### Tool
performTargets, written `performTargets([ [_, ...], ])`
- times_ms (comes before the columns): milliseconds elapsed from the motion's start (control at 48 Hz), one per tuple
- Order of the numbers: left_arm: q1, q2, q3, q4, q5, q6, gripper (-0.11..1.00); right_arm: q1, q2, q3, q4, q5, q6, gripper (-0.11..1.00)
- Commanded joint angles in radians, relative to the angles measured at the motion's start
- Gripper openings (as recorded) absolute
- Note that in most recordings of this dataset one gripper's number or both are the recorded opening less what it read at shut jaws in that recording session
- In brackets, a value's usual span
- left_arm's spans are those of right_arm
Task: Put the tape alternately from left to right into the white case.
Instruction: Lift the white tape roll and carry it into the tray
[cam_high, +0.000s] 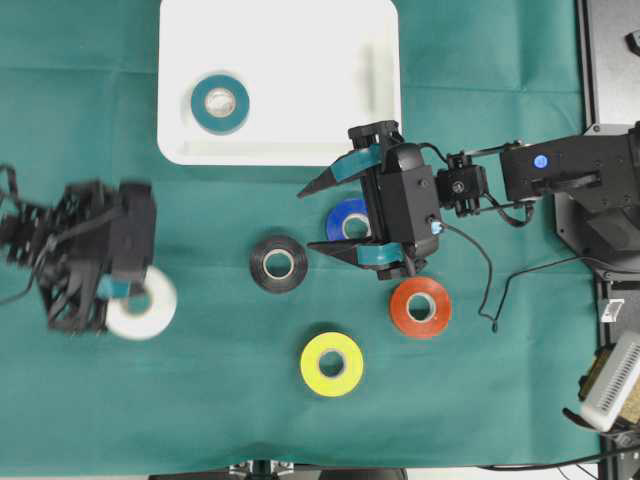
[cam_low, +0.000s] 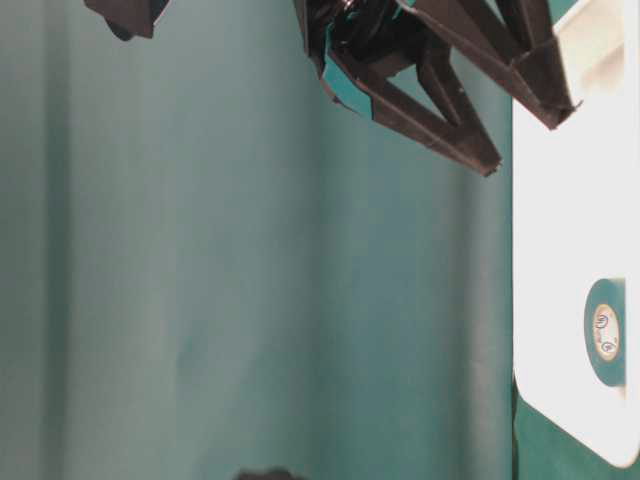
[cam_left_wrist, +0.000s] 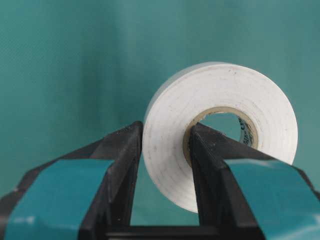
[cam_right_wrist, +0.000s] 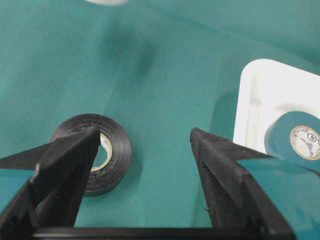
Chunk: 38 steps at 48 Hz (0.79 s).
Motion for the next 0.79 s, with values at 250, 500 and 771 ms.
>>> performTargets([
  [250, 0.176, -0.058, -0.029, 0.003, -0.009, 0.005, -0.03, 0.002, -0.002, -0.02, 0.003, -0.005, 0.002, 0.74],
  [500, 0.291, -0.061, -0.046, 0.005, -0.025, 0.018, -0.03, 0.002, 0.011, -0.02, 0.003, -0.009, 0.002, 0.74],
  [771, 0.399, -0.049, -0.06, 0.005, -0.077, 0.086, -0.03, 0.002, 0.011, -0.02, 0.003, -0.009, 0.002, 0.74],
])
